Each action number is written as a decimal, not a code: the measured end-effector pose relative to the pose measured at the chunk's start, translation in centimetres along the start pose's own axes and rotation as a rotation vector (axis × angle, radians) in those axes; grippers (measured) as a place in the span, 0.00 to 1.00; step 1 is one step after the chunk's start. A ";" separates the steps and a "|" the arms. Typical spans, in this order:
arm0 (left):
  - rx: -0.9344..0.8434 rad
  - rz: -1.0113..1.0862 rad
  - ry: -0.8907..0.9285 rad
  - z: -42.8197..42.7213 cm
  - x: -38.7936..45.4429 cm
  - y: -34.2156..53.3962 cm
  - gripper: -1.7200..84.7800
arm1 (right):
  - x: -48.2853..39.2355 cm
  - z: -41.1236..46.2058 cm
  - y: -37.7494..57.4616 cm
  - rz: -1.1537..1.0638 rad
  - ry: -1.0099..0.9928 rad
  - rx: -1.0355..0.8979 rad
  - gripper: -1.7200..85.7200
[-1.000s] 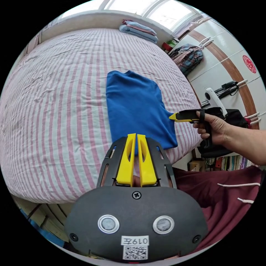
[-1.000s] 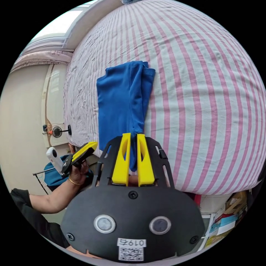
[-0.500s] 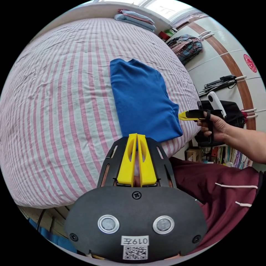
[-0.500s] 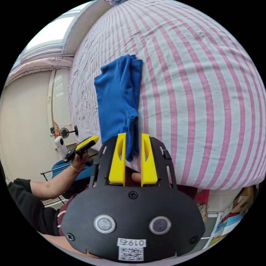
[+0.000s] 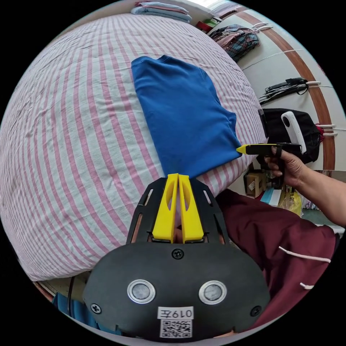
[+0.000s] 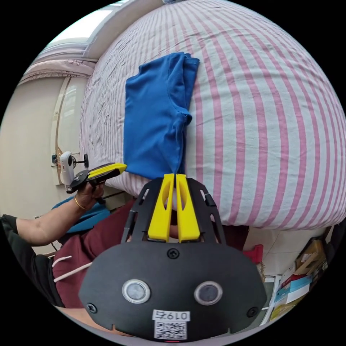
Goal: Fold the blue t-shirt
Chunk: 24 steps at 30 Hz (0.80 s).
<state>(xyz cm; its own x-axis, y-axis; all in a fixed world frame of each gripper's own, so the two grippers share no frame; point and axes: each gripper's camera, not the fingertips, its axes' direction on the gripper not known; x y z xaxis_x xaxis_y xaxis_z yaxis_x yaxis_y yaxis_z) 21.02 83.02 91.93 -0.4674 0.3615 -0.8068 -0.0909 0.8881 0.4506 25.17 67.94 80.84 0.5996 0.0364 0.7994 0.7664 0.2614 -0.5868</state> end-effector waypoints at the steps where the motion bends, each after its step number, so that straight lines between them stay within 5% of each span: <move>1: -0.010 -0.001 -0.008 0.1 0.1 -0.2 0.03 | 0.4 0.3 0.4 0.016 0.001 -0.008 0.04; 10: -0.051 0.004 -0.007 -2.0 1.9 -2.7 0.03 | -0.2 -2.3 2.7 0.052 0.031 0.172 0.08; 24: 0.011 0.015 -0.094 -12.3 4.2 -0.7 0.03 | -2.7 0.9 2.8 0.017 0.310 0.103 0.02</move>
<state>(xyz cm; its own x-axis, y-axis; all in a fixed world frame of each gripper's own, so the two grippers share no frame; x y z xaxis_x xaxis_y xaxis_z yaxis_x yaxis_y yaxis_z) 8.26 80.44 92.95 -0.3836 0.3999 -0.8324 -0.0748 0.8850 0.4596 25.50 69.44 77.13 0.6657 -0.2497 0.7033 0.7380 0.3600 -0.5708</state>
